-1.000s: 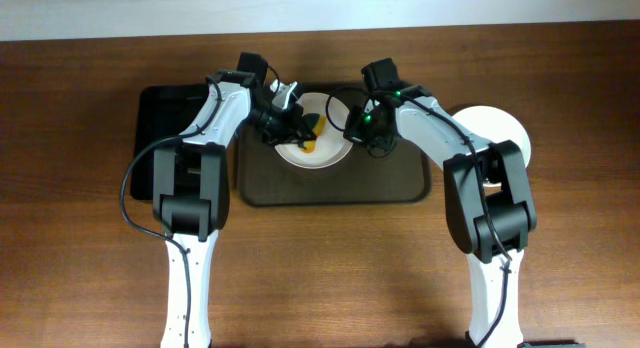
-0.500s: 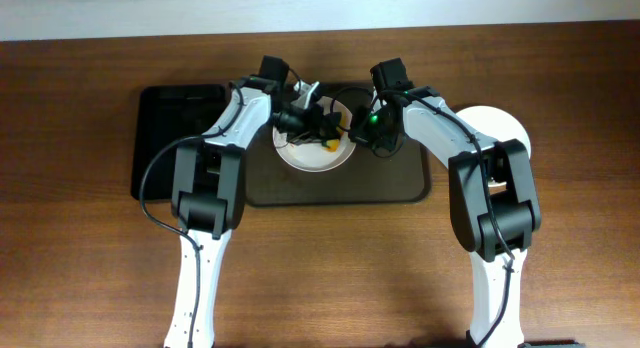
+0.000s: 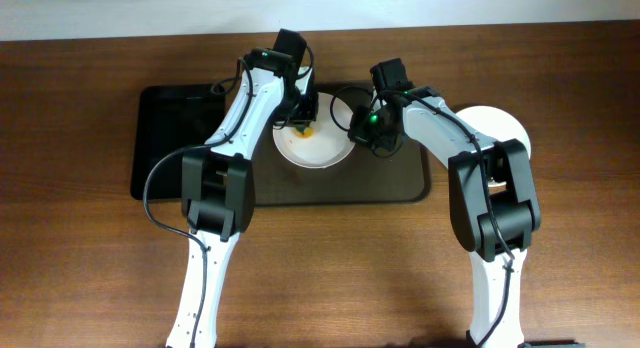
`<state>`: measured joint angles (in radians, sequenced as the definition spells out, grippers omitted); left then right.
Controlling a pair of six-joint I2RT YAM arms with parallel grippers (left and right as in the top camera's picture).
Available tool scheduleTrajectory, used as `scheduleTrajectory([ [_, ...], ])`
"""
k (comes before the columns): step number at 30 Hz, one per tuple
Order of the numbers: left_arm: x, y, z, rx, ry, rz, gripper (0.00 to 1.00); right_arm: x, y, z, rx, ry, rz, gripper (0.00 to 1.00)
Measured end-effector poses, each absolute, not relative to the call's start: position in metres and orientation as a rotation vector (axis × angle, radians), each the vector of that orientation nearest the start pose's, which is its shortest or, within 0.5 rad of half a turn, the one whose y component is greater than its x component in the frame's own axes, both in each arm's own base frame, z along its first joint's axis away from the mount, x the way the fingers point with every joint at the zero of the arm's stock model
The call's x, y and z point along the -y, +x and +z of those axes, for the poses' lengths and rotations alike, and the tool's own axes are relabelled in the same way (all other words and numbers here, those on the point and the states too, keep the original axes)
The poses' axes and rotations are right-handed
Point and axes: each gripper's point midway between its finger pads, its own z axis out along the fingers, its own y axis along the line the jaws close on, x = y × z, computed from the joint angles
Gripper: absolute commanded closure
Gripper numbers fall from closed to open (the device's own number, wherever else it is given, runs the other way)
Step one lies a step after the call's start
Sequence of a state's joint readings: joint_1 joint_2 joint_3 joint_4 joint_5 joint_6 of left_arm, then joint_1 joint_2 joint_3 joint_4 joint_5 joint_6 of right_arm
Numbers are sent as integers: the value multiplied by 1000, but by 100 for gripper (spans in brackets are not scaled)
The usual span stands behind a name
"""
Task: Clean dirty plates on tray and stack at the side
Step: 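Scrub the plate with the sponge in left gripper while right holds rim, then raise the sponge with left gripper away from the plate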
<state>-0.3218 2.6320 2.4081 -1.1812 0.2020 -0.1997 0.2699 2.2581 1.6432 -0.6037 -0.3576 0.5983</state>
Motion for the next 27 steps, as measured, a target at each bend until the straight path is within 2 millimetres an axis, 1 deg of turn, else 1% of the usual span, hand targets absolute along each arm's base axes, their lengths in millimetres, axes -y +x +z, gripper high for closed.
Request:
scheduleTrajectory([
  [2, 188, 492, 7, -3061, 199, -230, 99, -192, 469, 5, -2870, 382, 691, 96],
  [5, 169, 478, 6, -3124, 195, -86, 99, -192, 469, 5, -2870, 381, 691, 96],
  [7, 164, 469, 6, -3160, 223, -49, 99, -192, 469, 5, -2870, 382, 691, 96],
  [9, 166, 463, 6, -3176, 306, -66, 99, -192, 469, 5, -2870, 382, 691, 96],
  [12, 180, 455, 7, -3179, 464, -217, 99, -192, 469, 5, -2870, 381, 691, 96],
  [14, 201, 447, 9, -3151, 601, -417, 99, -192, 469, 5, -2870, 381, 691, 96],
  [16, 231, 437, 11, -3089, 733, -675, 99, -192, 469, 5, -2870, 381, 691, 96],
  [18, 246, 431, 11, -3055, 780, -796, 99, -192, 469, 5, -2870, 380, 691, 96],
  [20, 257, 431, 12, -3017, 800, -875, 99, -192, 469, 5, -2870, 382, 691, 96],
  [23, 262, 438, 13, -2983, 769, -917, 99, -192, 469, 5, -2870, 386, 691, 96],
  [25, 254, 450, 12, -2991, 666, -904, 99, -192, 469, 5, -2870, 386, 691, 96],
  [27, 239, 459, 11, -3014, 556, -887, 99, -192, 468, 4, -2874, 389, 690, 96],
])
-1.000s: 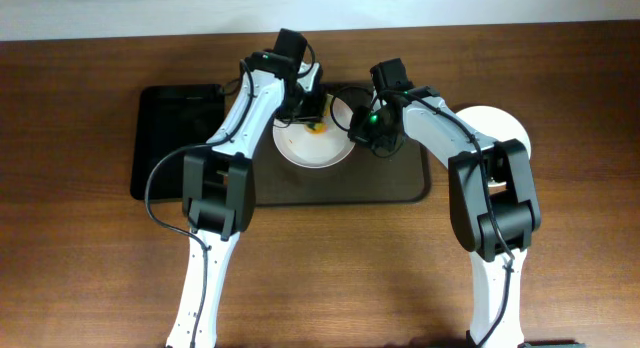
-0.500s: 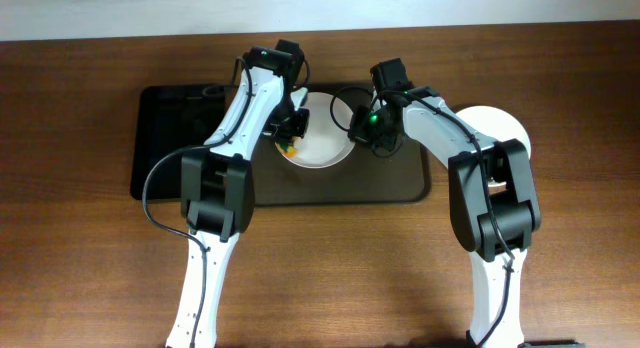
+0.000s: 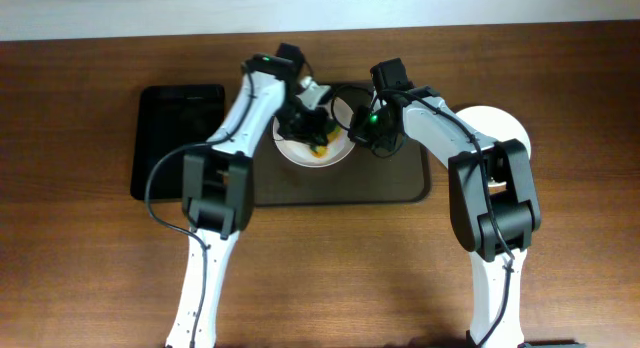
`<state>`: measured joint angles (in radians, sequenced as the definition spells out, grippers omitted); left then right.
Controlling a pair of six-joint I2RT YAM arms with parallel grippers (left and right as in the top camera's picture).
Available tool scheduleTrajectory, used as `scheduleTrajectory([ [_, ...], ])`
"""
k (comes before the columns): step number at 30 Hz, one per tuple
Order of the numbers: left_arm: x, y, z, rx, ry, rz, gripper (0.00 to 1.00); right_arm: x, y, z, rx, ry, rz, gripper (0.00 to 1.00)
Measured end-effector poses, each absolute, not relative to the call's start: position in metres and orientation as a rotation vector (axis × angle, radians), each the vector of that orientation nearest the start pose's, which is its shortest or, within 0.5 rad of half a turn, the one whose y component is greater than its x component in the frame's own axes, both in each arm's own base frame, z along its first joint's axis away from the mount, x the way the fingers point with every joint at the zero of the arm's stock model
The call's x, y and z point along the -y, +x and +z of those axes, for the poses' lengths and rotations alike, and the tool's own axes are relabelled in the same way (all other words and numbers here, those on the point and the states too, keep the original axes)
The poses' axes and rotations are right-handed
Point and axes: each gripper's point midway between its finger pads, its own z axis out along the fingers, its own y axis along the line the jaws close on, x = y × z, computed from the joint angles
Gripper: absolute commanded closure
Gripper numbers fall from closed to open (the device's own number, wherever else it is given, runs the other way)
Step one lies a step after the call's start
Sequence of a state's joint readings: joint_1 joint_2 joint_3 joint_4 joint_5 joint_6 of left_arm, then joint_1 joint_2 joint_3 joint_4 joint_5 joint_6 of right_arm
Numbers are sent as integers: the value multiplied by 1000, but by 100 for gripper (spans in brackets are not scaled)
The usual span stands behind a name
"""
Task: Clean dirty plates on tray and stack at the side
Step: 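Raise the sponge with left gripper away from the plate, then lift the cleaned plate with right gripper and carry it right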
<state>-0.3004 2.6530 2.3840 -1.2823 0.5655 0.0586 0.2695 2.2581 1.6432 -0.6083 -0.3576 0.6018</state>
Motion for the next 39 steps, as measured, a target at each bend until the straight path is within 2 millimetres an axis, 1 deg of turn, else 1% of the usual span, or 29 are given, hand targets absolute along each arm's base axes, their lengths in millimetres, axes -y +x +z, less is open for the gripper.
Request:
scheduleTrajectory([
  [2, 214, 466, 11, -3050, 428, -884, 99, -191, 466, 4, -2881, 391, 688, 96],
  [5, 159, 471, 13, -3126, 177, -893, 99, -189, 460, 4, -2907, 402, 692, 96],
  [6, 149, 472, 18, -3126, 119, -935, 99, -190, 457, 5, -2918, 395, 701, 96],
  [8, 137, 474, 31, -3114, 63, -980, 99, -189, 448, 6, -2949, 379, 686, 96],
  [9, 131, 477, 36, -3104, 56, -975, 99, -182, 442, 8, -2969, 382, 641, 96],
  [11, 123, 480, 42, -3094, 51, -961, 99, -166, 437, 15, -2980, 380, 555, 96],
  [12, 121, 481, 45, -3089, 52, -958, 99, -161, 437, 20, -2974, 375, 522, 96],
  [14, 120, 485, 53, -3066, 74, -950, 99, -146, 436, 39, -2949, 359, 421, 96],
  [17, 123, 489, 58, -3042, 106, -944, 99, -130, 435, 75, -2882, 324, 316, 96],
  [20, 127, 488, 58, -3041, 125, -942, 99, -111, 429, 113, -2813, 297, 188, 96],
  [23, 130, 487, 57, -3047, 144, -921, 99, -90, 420, 143, -2741, 268, -16, 96],
  [25, 131, 487, 55, -3057, 161, -890, 99, -86, 415, 161, -2683, 230, -159, 96],
  [26, 132, 486, 54, -3061, 169, -876, 99, -87, 410, 171, -2641, 191, -256, 96],
  [28, 135, 485, 53, -3070, 189, -852, 99, -99, 405, 186, -2566, 113, -376, 96],
  [31, 144, 482, 52, -3074, 221, -840, 99, -122, 396, 205, -2432, -15, -564, 96],
  [35, 153, 480, 51, -3081, 256, -822, 99, -146, 385, 230, -2260, -111, -721, 96],
  [37, 153, 479, 51, -3082, 259, -817, 99, -151, 382, 243, -2178, -121, -788, 96],
  [39, 152, 480, 51, -3083, 258, -811, 99, -151, 379, 256, -2097, -115, -856, 96],
])
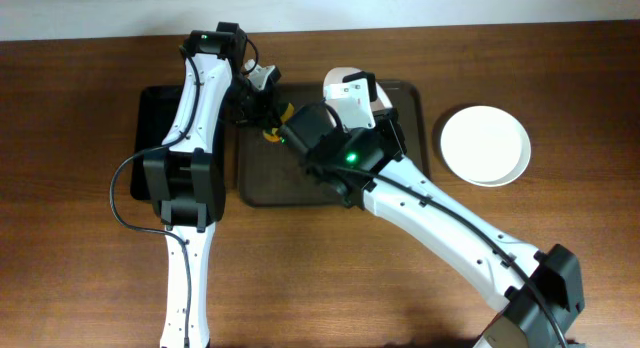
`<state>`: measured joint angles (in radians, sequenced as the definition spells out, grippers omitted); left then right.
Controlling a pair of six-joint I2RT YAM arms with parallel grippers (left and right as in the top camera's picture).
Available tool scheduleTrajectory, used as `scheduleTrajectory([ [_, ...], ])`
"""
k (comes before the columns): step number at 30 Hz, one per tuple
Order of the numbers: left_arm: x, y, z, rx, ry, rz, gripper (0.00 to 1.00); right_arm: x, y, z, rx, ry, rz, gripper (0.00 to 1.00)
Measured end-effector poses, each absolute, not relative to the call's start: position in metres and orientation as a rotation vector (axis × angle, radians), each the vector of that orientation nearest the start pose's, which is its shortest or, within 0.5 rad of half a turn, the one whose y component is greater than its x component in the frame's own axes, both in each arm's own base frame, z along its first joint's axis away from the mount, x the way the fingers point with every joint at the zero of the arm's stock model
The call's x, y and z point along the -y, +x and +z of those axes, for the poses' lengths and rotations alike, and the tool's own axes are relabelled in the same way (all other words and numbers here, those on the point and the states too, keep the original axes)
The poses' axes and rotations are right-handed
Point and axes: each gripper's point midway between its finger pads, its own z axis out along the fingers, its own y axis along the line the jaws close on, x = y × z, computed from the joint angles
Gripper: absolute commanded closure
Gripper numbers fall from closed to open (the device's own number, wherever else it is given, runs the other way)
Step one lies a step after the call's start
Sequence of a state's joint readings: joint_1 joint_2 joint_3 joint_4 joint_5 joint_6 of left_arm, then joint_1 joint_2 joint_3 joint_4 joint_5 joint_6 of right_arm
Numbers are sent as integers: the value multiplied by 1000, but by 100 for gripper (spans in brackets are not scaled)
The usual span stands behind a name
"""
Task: Clean dirty plates on tray and stack at the side
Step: 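Lift the cleaned plate with right gripper and carry it right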
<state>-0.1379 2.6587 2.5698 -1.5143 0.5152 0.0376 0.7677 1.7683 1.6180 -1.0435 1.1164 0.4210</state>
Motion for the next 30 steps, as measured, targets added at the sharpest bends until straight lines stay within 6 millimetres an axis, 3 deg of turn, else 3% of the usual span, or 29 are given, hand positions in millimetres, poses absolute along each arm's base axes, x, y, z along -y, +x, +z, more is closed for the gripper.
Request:
scheduleTrajectory([
  [7, 151, 482, 50, -3076, 260, -805, 99, -146, 375, 289, -1907, -62, -1005, 96],
  [16, 151, 482, 50, -3076, 260, -804, 100, -145, 374, 293, -1881, -24, -995, 96],
  [22, 151, 482, 50, -3073, 261, -803, 99, -147, 385, 239, -2194, -39, -732, 96],
  [27, 151, 482, 50, -3074, 261, -798, 99, -101, 400, 191, -2524, 138, -445, 96],
  [30, 151, 482, 50, -3074, 261, -798, 99, -58, 402, 172, -2674, 345, -243, 96],
])
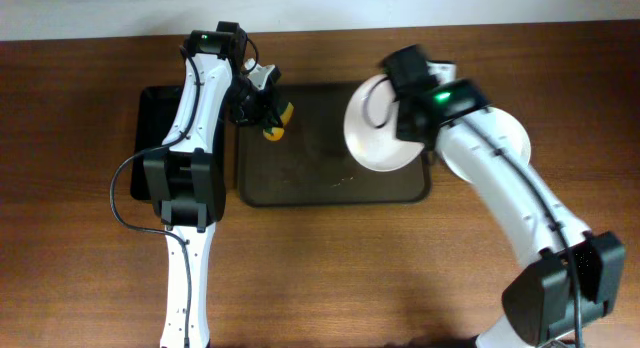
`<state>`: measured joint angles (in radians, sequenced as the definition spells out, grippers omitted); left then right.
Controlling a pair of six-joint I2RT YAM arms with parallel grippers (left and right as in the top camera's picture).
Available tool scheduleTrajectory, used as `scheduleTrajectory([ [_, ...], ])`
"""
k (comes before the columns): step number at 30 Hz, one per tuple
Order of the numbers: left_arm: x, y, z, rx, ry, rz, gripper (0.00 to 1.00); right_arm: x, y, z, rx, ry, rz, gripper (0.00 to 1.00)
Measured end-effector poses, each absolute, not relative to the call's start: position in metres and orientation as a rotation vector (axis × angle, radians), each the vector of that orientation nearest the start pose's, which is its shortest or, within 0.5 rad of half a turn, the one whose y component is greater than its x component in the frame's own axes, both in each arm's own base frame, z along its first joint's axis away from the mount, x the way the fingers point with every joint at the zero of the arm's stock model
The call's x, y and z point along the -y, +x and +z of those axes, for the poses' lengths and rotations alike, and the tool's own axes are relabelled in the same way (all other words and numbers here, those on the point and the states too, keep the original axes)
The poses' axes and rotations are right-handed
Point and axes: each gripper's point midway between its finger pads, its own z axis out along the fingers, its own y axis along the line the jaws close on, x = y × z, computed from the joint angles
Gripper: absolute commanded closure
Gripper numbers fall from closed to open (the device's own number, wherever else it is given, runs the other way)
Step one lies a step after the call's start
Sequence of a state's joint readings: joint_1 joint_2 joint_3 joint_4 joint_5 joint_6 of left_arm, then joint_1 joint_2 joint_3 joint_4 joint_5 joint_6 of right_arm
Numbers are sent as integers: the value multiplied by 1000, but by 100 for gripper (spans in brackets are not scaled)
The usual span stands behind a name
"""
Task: Clean dirty plates on tray and stack at the side
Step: 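Lift the cleaned plate with right gripper and carry it right, then stack the plate on the plate pile right of tray, release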
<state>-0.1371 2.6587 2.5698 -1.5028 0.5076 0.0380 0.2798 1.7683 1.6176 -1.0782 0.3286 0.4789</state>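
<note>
My right gripper [408, 124] is shut on the right rim of a white plate [372, 140] and holds it tilted over the right end of the brown tray [320, 180]. The plate's face shows white, with no visible dirt. Another white plate [514, 138] lies on the table to the right of the tray, partly hidden under my right arm. My left gripper [267, 114] is shut on a yellow and green sponge [277, 120] at the tray's upper left corner.
A black tray [170, 138] lies left of the brown tray, under my left arm. Small crumbs [345, 180] dot the brown tray's floor. The wall edge runs along the back of the wooden table.
The plate in my right gripper has moved from the tray's upper middle to its right end, close to the plate on the table. My left gripper and the sponge have stayed put.
The plate first lay mid-tray, my right gripper at its right rim and the left gripper over it with the sponge. Then the sponge was on the plate. Later the sponge was at the tray's upper left and the plate lifted; now it hangs at the right end.
</note>
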Motion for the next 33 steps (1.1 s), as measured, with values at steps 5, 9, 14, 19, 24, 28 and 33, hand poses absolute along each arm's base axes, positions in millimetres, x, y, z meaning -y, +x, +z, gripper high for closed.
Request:
scheduleTrajectory([
  [5, 150, 482, 50, -3076, 262, -791, 99, 10, 397, 161, -2744, 665, -9, 96],
  [9, 149, 483, 49, -3077, 262, -783, 99, 72, 386, 157, -2704, 916, 45, 96],
  [14, 150, 483, 49, -3075, 265, -779, 99, 123, 365, 123, -2664, 1124, 40, 96],
  [19, 152, 483, 49, -3074, 274, -771, 99, 141, 349, 86, -2642, 1216, 43, 96],
  [24, 157, 482, 48, -3075, 292, -768, 99, 151, 346, 67, -2600, 1245, 46, 96],
  [28, 162, 480, 48, -3076, 308, -768, 99, 150, 346, 60, -2594, 1244, 53, 96],
  [33, 167, 478, 48, -3077, 324, -768, 99, 144, 346, 54, -2598, 1233, 75, 95],
])
